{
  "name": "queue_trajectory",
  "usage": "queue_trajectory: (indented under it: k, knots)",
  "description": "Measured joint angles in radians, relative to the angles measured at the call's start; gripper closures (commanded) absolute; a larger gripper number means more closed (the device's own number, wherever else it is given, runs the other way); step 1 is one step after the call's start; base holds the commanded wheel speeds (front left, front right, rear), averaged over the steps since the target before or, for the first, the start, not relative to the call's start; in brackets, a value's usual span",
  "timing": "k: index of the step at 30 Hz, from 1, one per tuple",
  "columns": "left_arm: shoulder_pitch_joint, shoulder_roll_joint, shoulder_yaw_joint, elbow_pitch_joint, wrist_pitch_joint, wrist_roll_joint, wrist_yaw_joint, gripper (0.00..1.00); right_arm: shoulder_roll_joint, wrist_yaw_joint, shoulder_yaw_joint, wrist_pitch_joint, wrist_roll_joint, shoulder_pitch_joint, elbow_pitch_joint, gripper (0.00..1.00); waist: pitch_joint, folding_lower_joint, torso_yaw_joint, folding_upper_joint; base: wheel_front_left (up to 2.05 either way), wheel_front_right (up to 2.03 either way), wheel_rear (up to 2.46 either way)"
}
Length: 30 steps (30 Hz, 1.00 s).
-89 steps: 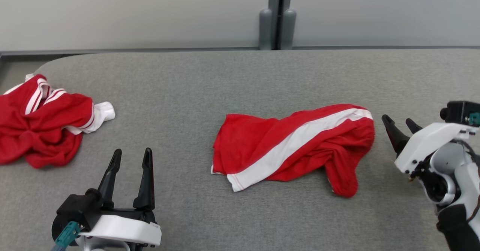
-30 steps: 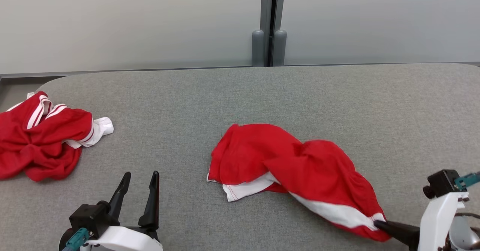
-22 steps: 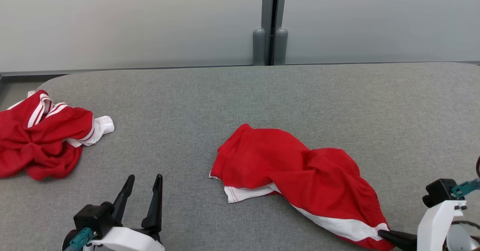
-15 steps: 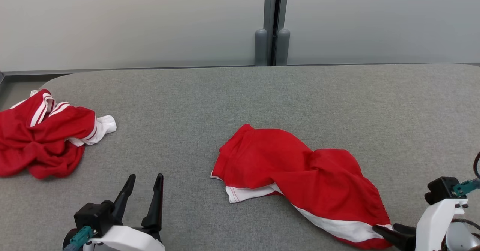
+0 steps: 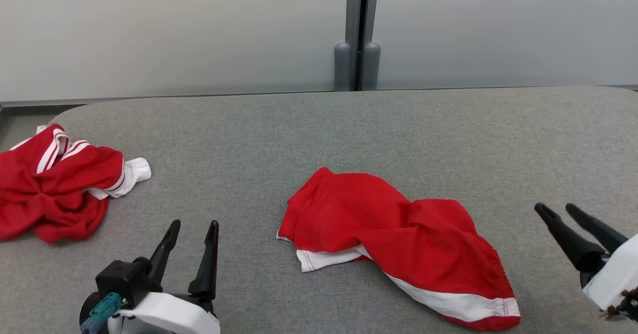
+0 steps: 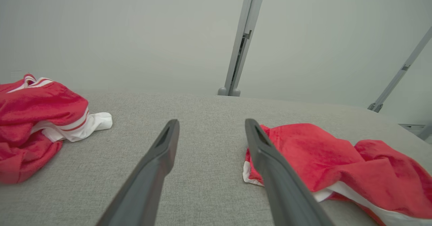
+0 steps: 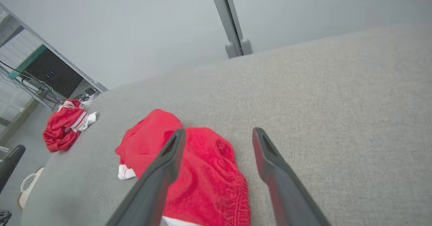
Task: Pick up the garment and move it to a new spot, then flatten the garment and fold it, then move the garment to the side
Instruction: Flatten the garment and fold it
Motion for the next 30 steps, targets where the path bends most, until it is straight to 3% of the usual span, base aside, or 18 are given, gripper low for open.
queue_trajectory:
  k: [8, 15, 21, 30]
  knots:
    - [0.0, -0.006, -0.026, -0.026, 0.022, 0.003, 0.004, 0.0, 0.048, 0.0, 0.039, -0.23, -0.081, -0.022, 0.004, 0.0, 0.007, 0.0, -0.011, 0.0, 0.0, 0.0, 0.0]
    - [-0.009, -0.025, -0.093, 0.026, 0.154, -0.046, -0.042, 0.0, 0.059, 0.0, 0.108, -0.458, -0.127, -0.052, 0.102, 0.0, 0.015, -0.0001, -0.017, 0.0, 0.0, 0.0, 0.0]
    - [-0.067, -0.064, -0.165, 0.102, 0.341, -0.118, -0.089, 0.0, 0.033, 0.0, 0.147, -0.526, -0.123, -0.091, 0.17, 0.0, 0.037, 0.0, -0.022, 0.0, 0.0, 0.0, 0.0]
    - [-0.211, -0.113, -0.198, 0.269, 0.458, -0.17, -0.105, 0.0, 0.01, 0.0, 0.176, -0.55, -0.108, -0.154, 0.22, 0.0, 0.102, 0.0, -0.044, 0.0, 0.0, 0.0, 0.0]
